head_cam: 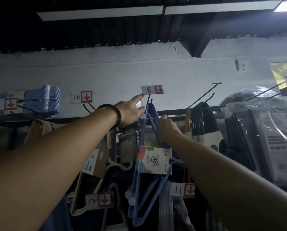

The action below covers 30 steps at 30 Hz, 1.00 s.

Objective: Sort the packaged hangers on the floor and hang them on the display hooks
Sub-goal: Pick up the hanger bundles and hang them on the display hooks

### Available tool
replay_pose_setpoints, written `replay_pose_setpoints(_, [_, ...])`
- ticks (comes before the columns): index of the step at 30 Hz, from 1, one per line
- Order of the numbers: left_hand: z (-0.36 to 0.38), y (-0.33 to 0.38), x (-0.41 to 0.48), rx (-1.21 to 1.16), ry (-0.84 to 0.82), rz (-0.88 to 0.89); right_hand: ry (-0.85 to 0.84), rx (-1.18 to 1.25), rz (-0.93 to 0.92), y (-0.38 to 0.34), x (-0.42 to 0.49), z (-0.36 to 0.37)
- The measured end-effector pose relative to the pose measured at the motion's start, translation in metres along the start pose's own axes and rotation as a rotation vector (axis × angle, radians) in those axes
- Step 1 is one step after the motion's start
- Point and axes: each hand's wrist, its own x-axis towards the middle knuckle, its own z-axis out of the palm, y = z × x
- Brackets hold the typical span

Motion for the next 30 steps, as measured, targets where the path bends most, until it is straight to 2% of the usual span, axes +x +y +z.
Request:
replay_pose_setpoints(6, [0.018,-0.01,-0.017,0.128,0.042,-0.032,-0.136,0.12,0.114,-0.002,-0.016,-0.003])
replay_pose_setpoints(9, [0.031,-0.02,-0.039,0.16,0.08,-0.013,-0.016,0.118,0.056,0.0,-0.052,-0.003])
replay_pose_setpoints(13, [0.056,-0.044,-0.093,0.129,0.25,0.02,0.196,0.113,-0.137,0.001,-0.12,-0.003])
replay_pose_setpoints(16, [0.083,-0.06,-0.16,0.098,0.303,-0.026,0.184,0.334,-0.241,0.002,-0.17,0.005])
replay_pose_setpoints(18, [0.102,-0.068,-0.217,0.061,0.319,-0.032,0.088,0.527,-0.318,-0.004,-0.206,0.019])
replay_pose_setpoints(20, [0.122,-0.078,-0.281,0.056,0.277,-0.119,-0.013,0.621,-0.417,-0.016,-0.245,0.038])
replay_pose_setpoints(24, [0.165,-0.1,-0.427,0.153,0.11,-0.473,-0.475,0.751,-0.59,-0.046,-0.334,0.097])
replay_pose_setpoints(28, [0.196,-0.104,-0.581,0.189,-0.23,-0.899,-0.872,0.726,-0.69,-0.086,-0.442,0.173])
replay_pose_setpoints(30, [0.207,-0.102,-0.655,0.138,-0.326,-1.066,-1.106,0.694,-0.744,-0.105,-0.507,0.203])
